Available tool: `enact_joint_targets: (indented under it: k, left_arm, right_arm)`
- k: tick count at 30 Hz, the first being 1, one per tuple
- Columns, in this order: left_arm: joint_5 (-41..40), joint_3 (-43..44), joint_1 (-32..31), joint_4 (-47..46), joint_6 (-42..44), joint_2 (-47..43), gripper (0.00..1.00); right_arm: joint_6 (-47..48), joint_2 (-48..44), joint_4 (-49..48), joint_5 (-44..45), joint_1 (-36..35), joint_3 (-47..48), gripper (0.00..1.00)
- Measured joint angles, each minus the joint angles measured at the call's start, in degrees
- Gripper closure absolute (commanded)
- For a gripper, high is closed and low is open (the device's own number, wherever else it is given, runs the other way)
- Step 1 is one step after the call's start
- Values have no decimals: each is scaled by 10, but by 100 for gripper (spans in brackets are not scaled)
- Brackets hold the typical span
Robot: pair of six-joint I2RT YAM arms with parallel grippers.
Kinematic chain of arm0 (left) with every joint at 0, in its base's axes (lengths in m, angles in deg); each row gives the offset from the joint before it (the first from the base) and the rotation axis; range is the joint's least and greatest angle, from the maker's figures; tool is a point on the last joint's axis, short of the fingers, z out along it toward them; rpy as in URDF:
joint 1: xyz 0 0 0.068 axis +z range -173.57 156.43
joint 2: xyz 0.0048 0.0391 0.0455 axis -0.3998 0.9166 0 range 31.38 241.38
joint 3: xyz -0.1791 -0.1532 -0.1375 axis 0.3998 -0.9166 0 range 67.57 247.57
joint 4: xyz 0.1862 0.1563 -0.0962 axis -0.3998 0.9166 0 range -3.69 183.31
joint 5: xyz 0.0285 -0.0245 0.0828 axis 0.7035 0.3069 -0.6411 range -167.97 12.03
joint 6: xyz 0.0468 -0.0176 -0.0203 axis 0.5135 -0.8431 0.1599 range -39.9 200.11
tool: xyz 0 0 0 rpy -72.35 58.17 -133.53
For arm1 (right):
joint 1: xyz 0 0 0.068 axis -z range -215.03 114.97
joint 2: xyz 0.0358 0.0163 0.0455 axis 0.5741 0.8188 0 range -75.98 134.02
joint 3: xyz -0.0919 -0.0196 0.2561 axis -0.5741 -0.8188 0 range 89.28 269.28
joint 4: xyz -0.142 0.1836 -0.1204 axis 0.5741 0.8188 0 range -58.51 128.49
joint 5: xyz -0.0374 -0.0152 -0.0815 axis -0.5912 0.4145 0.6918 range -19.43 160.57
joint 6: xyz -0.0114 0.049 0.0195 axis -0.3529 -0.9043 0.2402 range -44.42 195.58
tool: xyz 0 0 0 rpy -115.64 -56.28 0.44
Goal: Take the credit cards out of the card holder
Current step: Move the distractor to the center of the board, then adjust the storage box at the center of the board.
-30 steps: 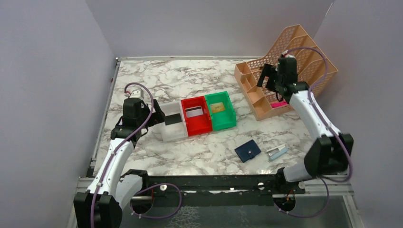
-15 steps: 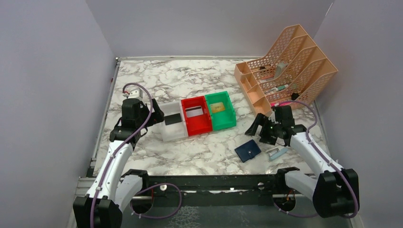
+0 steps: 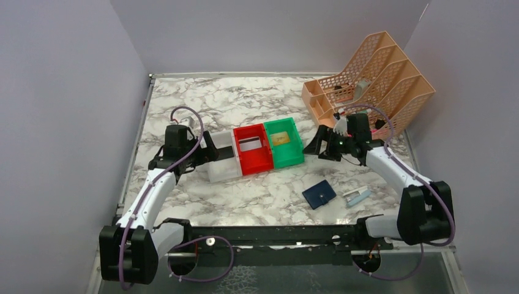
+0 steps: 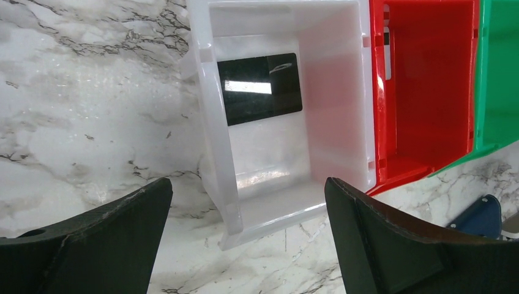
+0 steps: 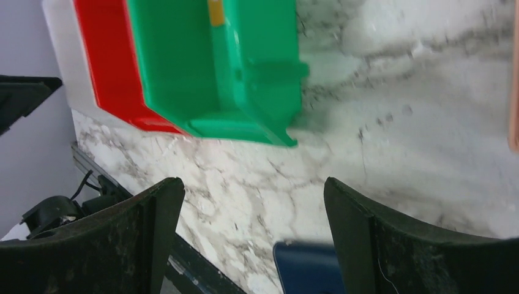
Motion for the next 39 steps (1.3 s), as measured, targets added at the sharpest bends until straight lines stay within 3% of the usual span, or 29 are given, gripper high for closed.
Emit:
enact_joint_targets:
  k: [6, 12, 24, 39]
  left_arm:
    - [18, 0, 0, -6, -14, 17, 1]
    - [43, 0, 0, -37, -34, 51, 4]
    - [107, 2, -15, -116, -70, 131, 7]
    - [120, 50, -42, -167, -81, 201, 6]
  right_arm:
    - [15, 107, -45, -5, -26, 95, 9]
    - [22, 179, -54, -19, -38, 129, 10]
    - [17, 145, -75, -35, -38, 71, 11]
    - [5, 91, -68, -6, -38, 19, 11]
